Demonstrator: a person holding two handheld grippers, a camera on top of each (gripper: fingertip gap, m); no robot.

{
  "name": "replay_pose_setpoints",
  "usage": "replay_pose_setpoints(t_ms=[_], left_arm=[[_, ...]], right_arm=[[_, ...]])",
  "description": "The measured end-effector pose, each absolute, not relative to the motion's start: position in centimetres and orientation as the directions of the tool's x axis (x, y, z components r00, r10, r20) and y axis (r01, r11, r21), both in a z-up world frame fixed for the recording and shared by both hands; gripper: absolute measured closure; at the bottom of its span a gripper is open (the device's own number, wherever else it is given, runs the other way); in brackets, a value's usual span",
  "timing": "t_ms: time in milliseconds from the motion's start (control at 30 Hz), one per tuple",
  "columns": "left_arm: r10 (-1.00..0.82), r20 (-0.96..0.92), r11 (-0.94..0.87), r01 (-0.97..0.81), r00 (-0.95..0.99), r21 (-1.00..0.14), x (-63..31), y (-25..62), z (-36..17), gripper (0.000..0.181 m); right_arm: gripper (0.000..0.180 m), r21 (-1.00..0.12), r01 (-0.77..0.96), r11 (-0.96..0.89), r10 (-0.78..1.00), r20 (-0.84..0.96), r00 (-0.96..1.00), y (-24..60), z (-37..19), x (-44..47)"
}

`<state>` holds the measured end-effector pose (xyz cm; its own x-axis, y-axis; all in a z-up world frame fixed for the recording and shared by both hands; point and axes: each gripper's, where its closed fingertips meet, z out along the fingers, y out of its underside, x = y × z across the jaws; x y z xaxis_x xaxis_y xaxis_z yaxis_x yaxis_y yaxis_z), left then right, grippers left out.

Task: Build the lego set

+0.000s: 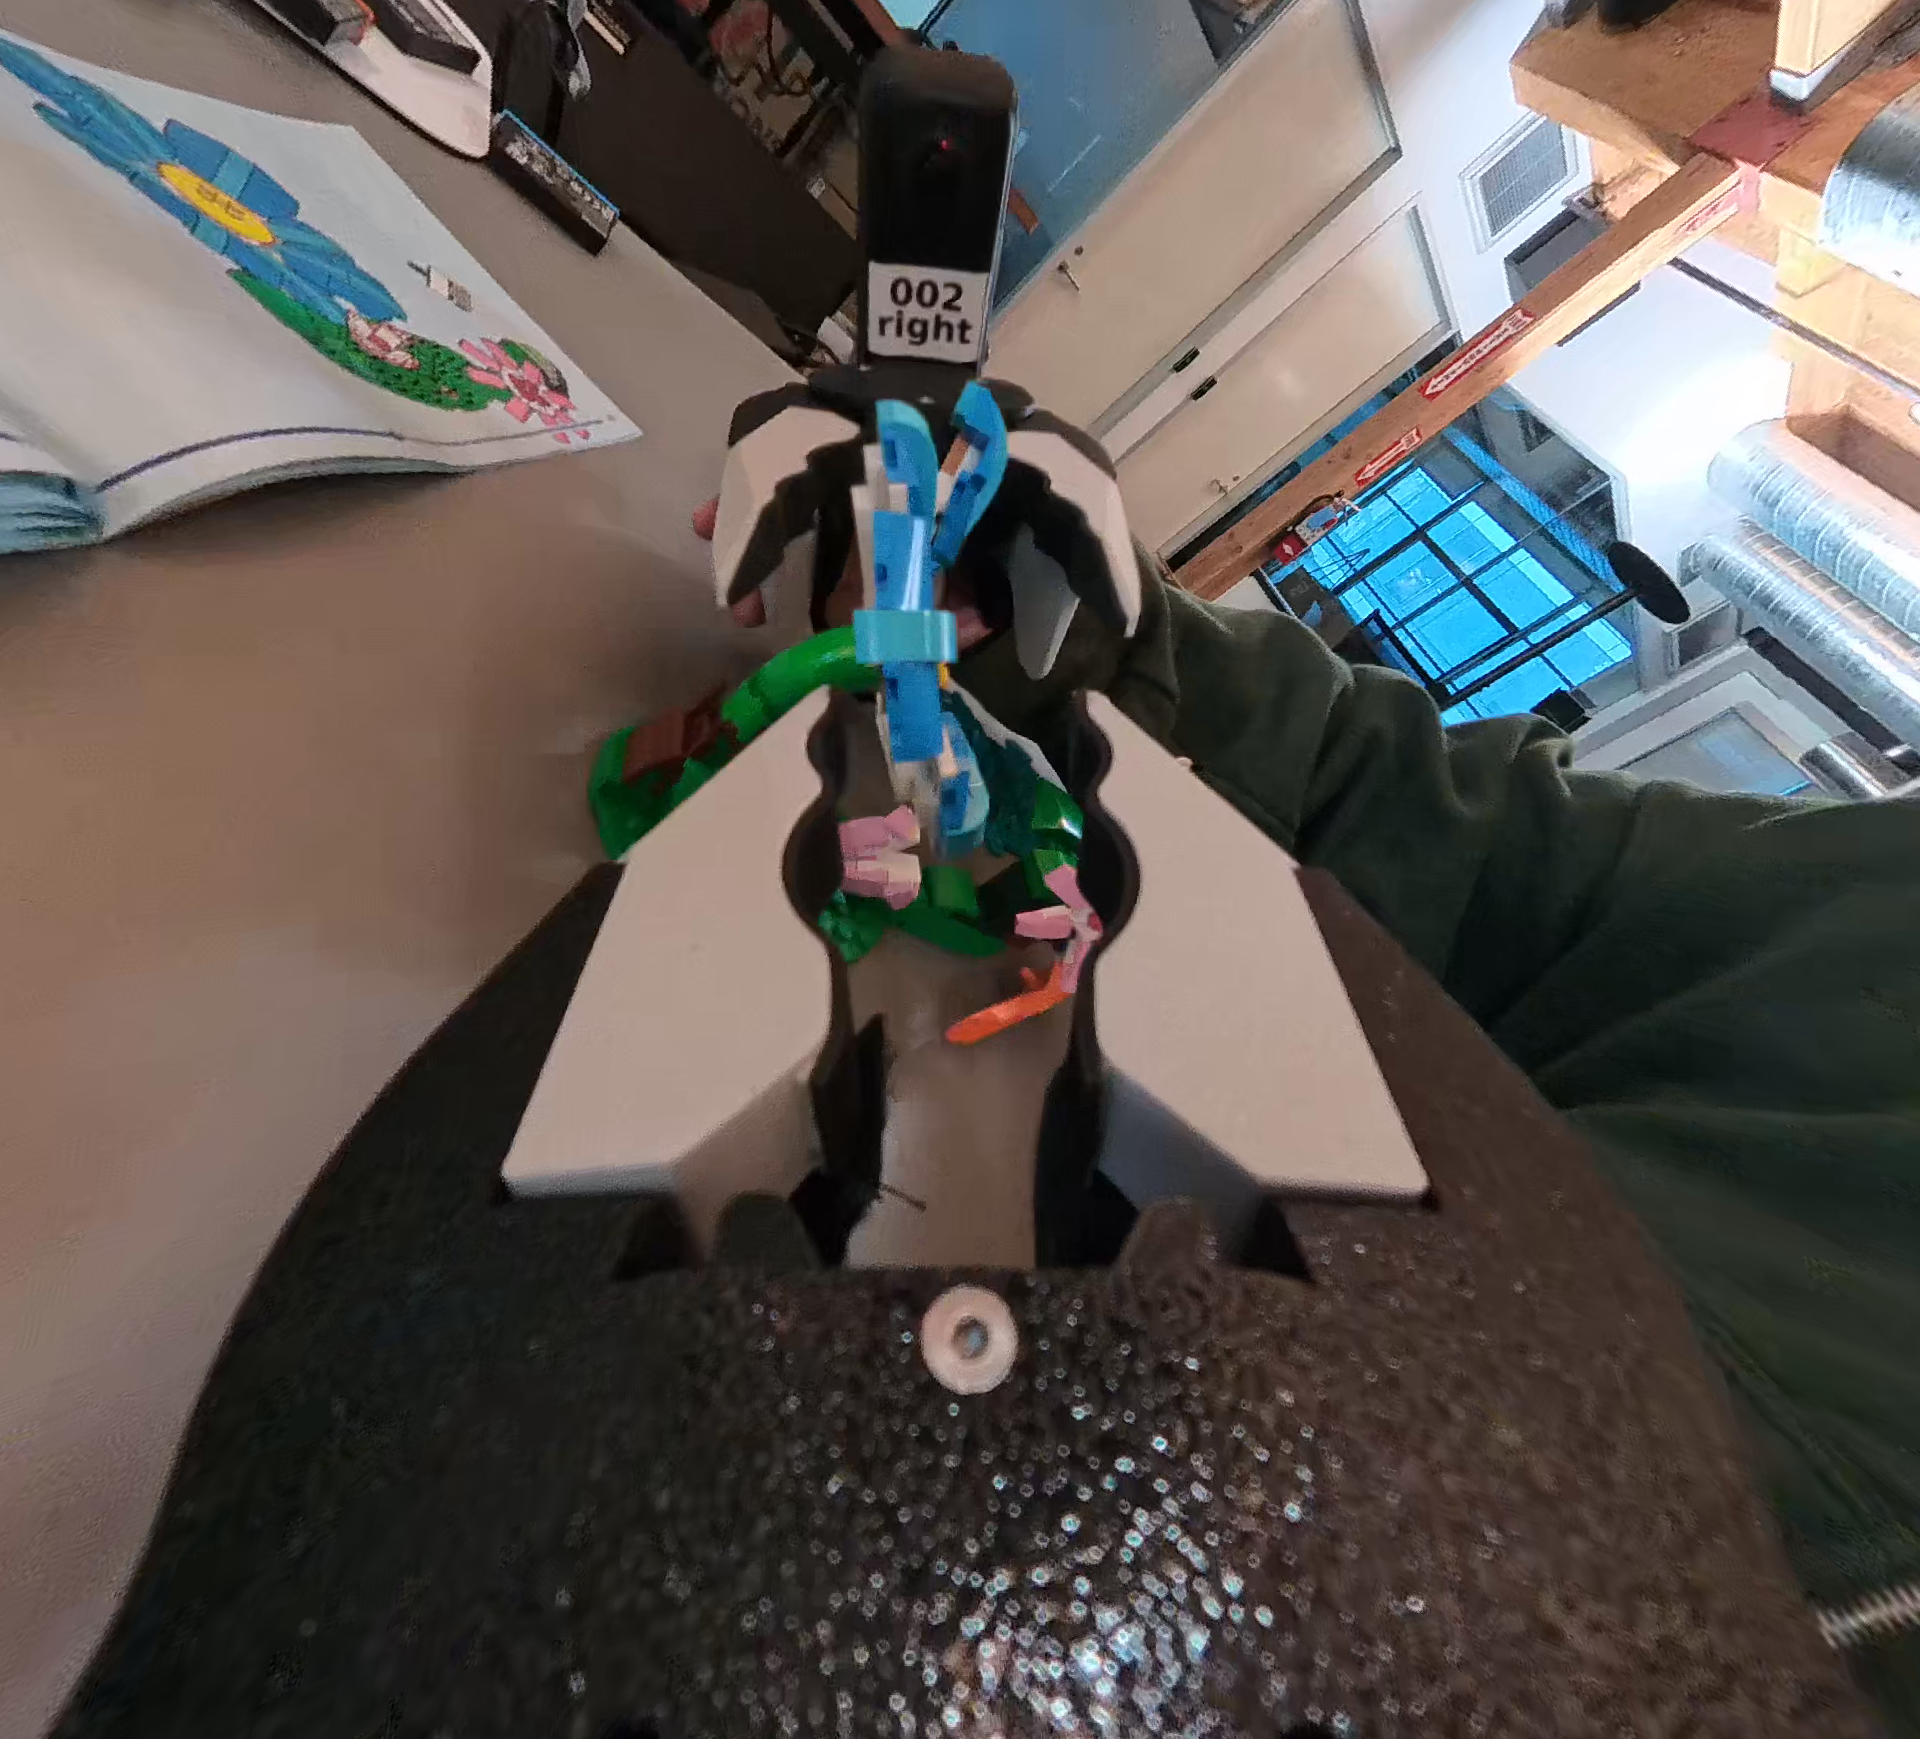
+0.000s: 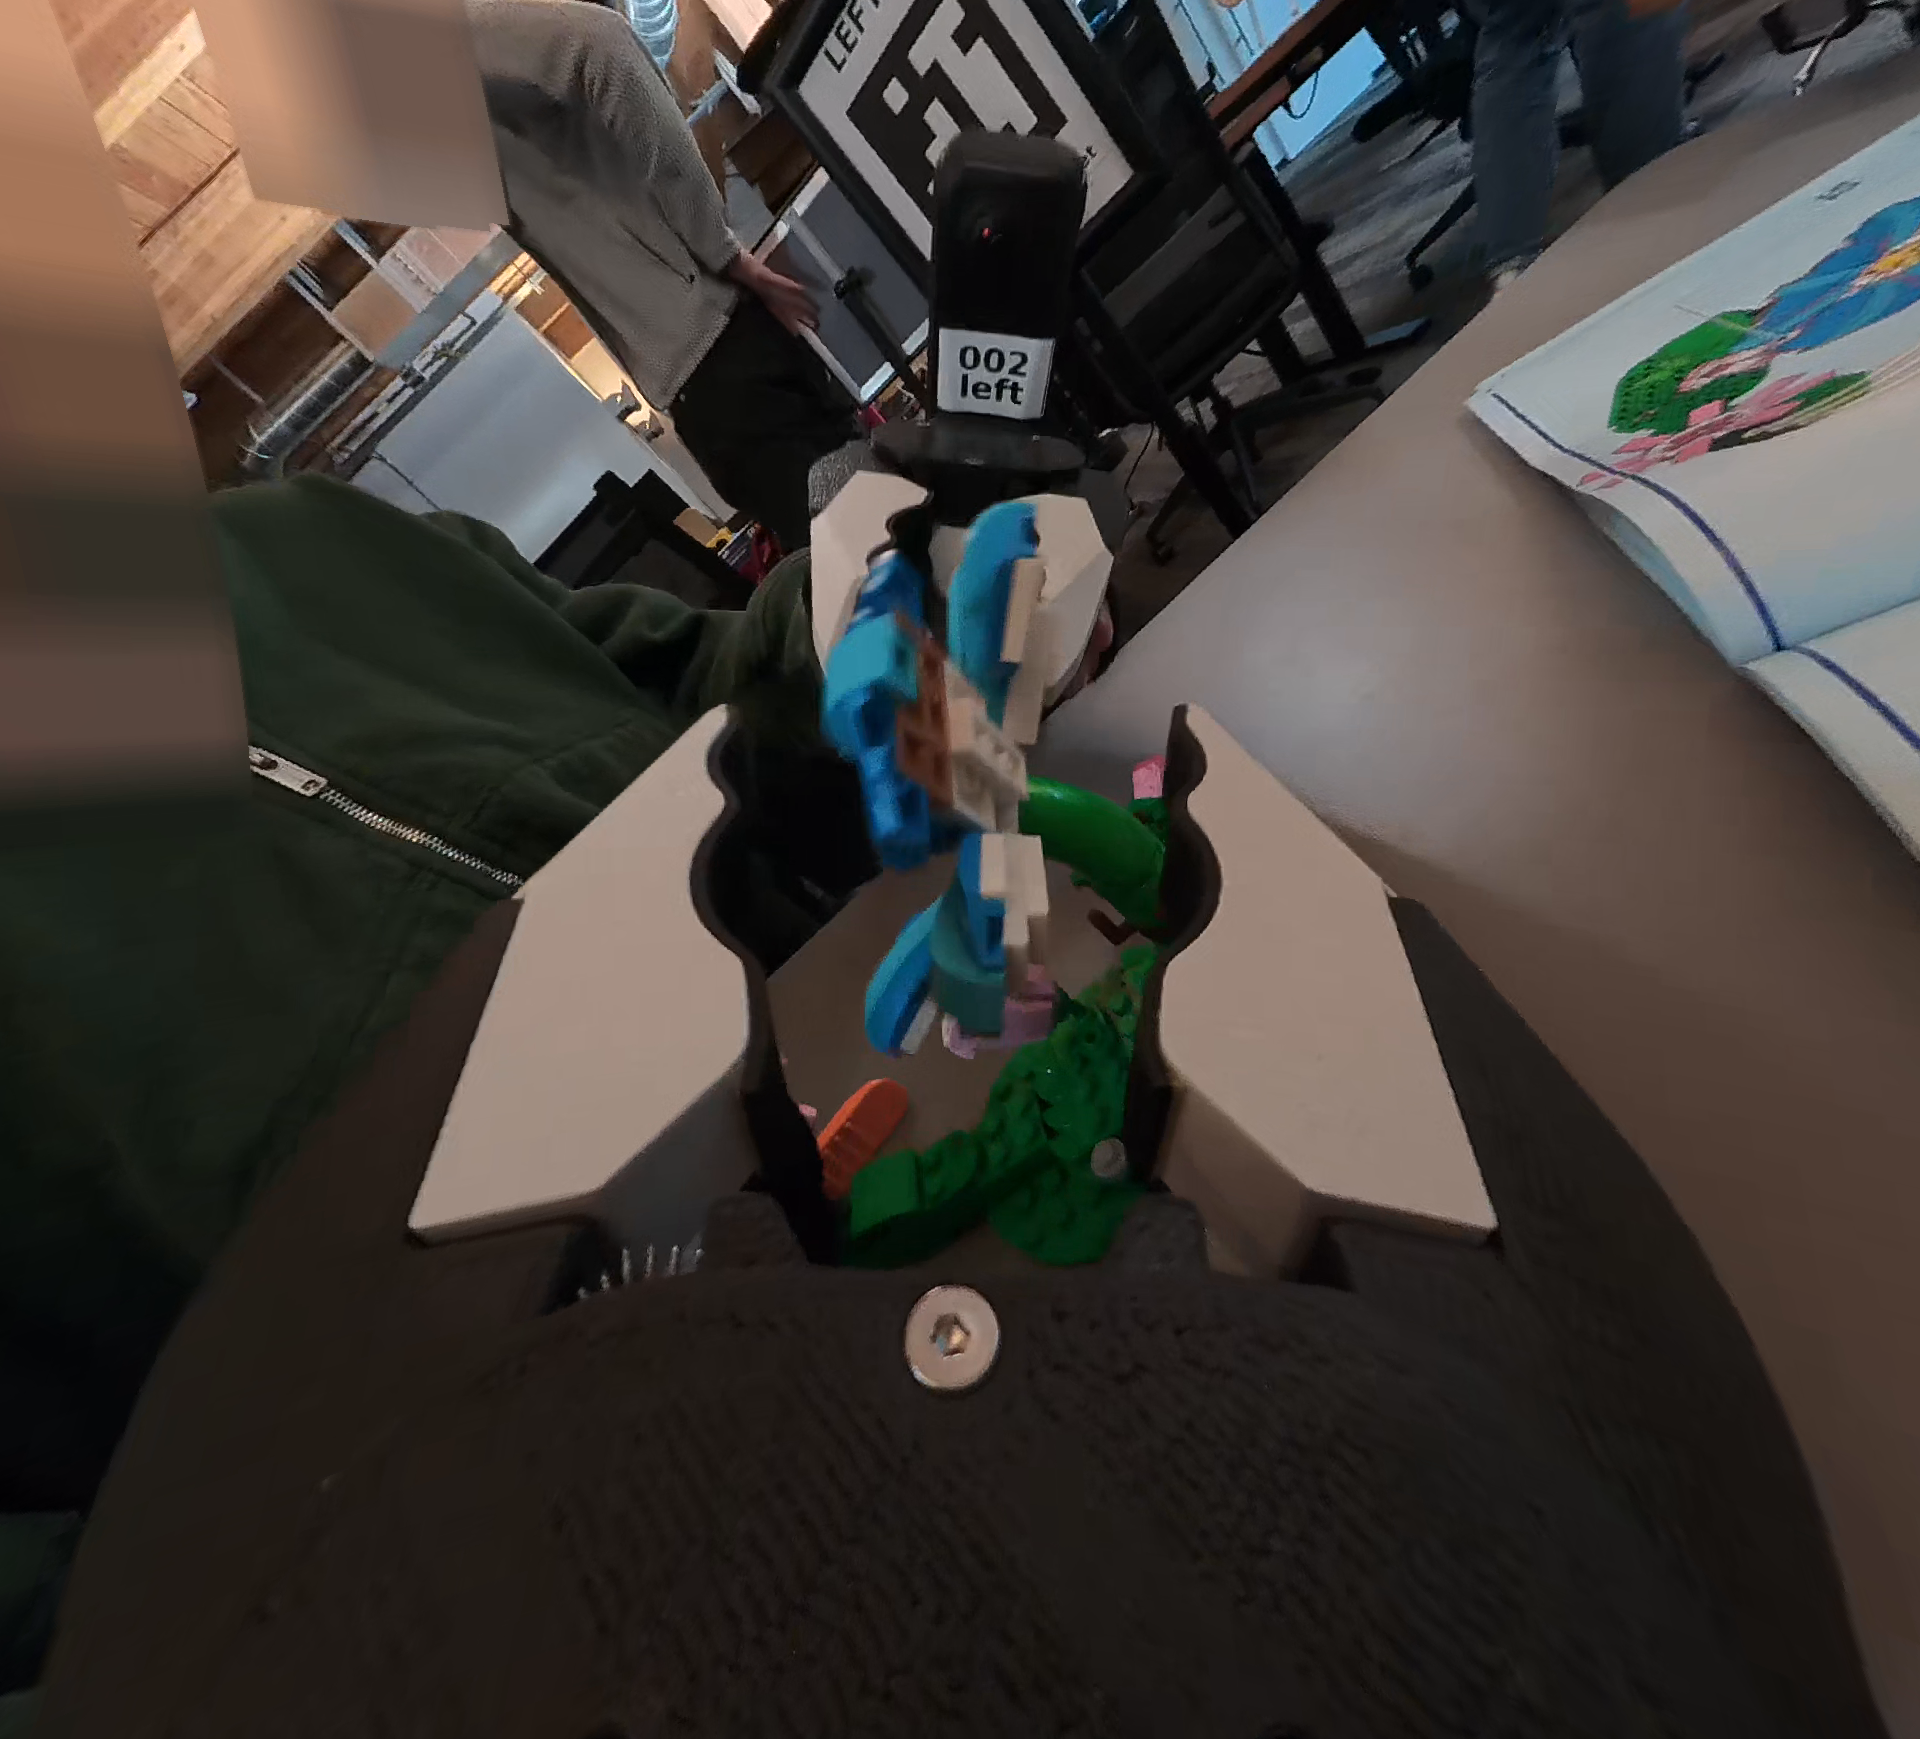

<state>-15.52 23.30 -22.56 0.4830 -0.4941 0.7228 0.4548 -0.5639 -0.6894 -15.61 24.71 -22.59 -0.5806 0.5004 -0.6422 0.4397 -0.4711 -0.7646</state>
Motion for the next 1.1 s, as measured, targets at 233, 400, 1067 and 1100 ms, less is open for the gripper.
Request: replay_pose_setpoints(t_ms=[233,400,1067,1100], left_arm=[[-0.503,0.714,-0.53,0.479,0.487,-0.7,-15.3,24.1,-22.1,0.15],[-0.495,0.703,-0.528,0.465,0.511,-0.711,-15.5,24.3,-22.7,0.165],[-0.497,0.55,-0.318,0.449,0.671,-0.835,-18.9,17.5,-17.2,0.131],[-0.507,0.52,-0.288,0.434,0.687,-0.854,-18.6,16.6,-16.3,0.131]], right_arm=[[0.132,-0.784,0.389,-0.483,0.566,-0.619,-0.545,27.3,-21.3,-15.1],[0.161,-0.764,0.426,-0.484,0.528,-0.643,-0.554,27.1,-21.0,-14.9],[0.123,-0.888,0.2,-0.414,0.84,-0.457,-0.293,30.7,-8.8,-10.1],[0.122,-0.912,0.182,-0.368,0.876,-0.405,-0.261,30.1,-7.1,-8.9]])
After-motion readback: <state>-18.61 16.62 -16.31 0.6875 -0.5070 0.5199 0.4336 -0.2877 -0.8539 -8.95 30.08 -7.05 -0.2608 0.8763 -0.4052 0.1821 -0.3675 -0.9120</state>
